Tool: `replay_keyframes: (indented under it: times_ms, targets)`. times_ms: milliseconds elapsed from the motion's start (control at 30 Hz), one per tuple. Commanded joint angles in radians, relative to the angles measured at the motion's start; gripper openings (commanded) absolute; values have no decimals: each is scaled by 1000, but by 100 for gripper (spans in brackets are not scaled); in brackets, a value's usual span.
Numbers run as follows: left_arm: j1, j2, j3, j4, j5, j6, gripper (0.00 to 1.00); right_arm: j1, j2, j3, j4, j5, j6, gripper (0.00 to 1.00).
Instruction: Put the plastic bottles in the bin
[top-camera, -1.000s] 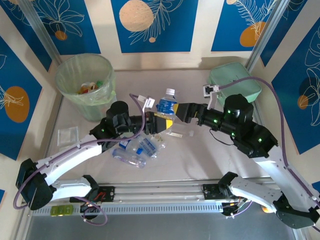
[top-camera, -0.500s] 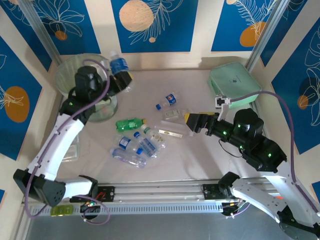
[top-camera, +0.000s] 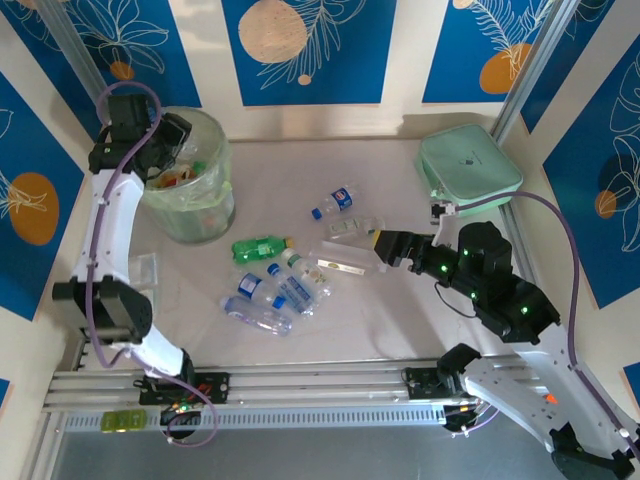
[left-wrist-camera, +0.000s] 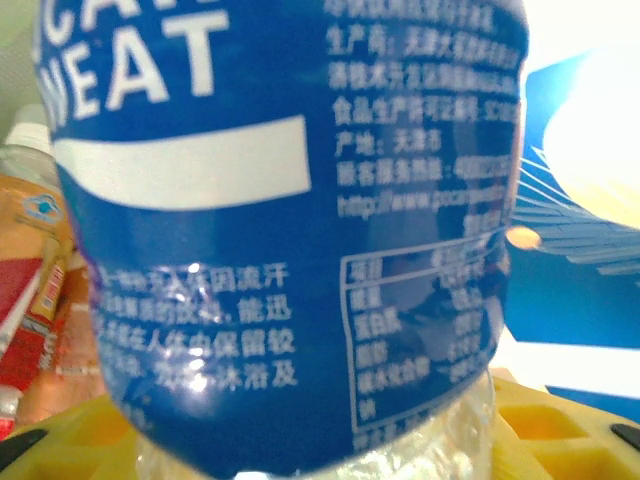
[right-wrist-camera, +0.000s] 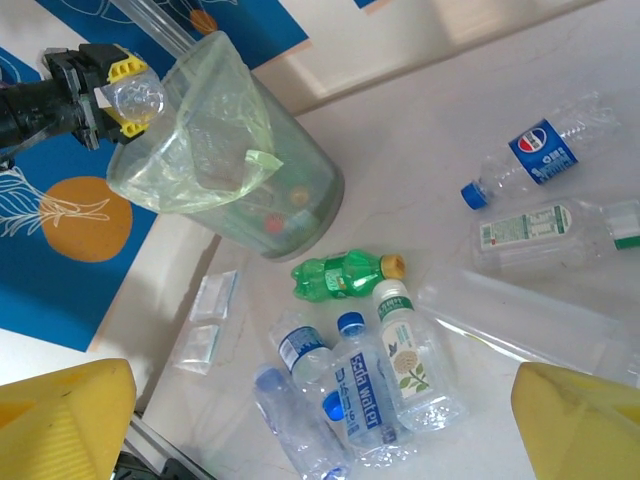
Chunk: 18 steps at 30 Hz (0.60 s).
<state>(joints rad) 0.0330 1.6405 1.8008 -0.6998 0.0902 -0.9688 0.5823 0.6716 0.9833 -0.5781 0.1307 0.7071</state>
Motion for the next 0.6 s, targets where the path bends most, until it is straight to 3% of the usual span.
replay_keyframes:
  times_ms: [0, 233, 467, 567]
  targets:
    - [24, 62, 92, -86, -26, -49, 30, -14, 3, -29, 27, -15, 11, 97]
    - [40, 120, 106, -60, -61, -104, 42, -56, 53, -22, 43, -52, 21, 96]
    - [47, 175, 33, 130, 64, -246, 49, -79, 80, -15, 50, -75, 38, 95]
    - [46, 214, 53, 140, 104, -276, 53, -85, 85, -15, 40, -82, 50, 95]
